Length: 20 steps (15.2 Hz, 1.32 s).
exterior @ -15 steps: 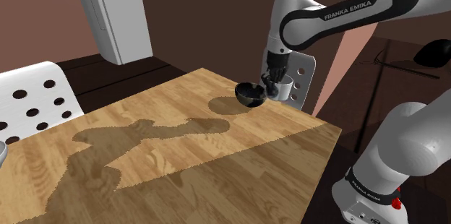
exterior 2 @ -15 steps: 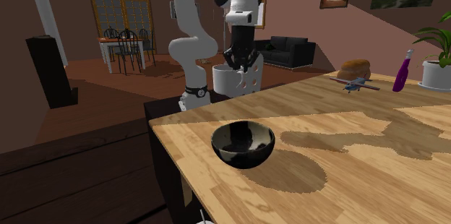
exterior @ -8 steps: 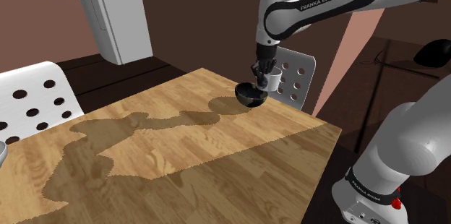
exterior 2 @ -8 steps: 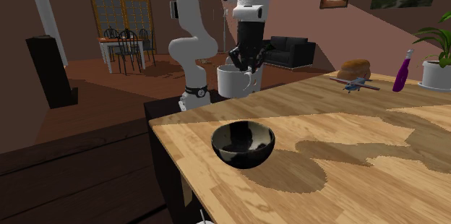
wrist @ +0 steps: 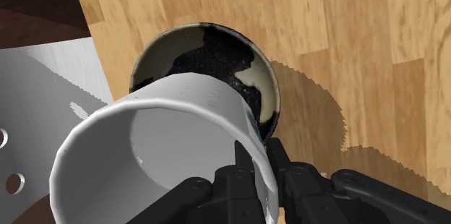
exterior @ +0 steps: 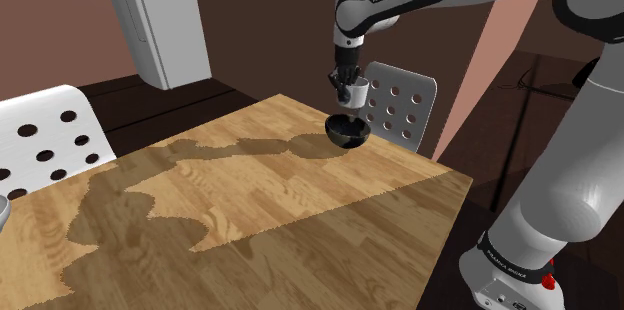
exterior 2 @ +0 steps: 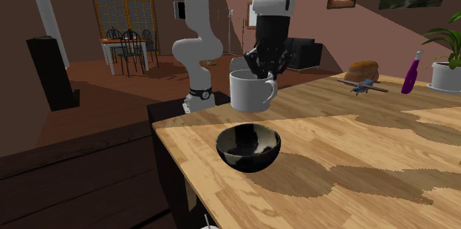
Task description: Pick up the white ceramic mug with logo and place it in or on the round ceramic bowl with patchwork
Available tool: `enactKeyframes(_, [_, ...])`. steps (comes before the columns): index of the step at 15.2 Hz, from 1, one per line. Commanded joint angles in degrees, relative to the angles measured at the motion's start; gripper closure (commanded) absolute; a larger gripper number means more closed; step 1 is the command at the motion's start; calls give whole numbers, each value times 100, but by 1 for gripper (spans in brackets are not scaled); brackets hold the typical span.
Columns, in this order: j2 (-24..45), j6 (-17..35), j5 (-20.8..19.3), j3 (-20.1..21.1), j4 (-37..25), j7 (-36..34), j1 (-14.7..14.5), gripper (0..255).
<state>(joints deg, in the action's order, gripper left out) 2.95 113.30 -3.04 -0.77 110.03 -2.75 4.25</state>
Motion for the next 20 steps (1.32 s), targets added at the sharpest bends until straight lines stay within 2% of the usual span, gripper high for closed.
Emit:
enactKeyframes(1, [317,36,4,-10,-280,20,11,255])
enactKeyframes(15, [687,1047,-18,-15,362,-29,16,255])
enactKeyframes(20, [687,1047,-18,-15,362,-29,16,255])
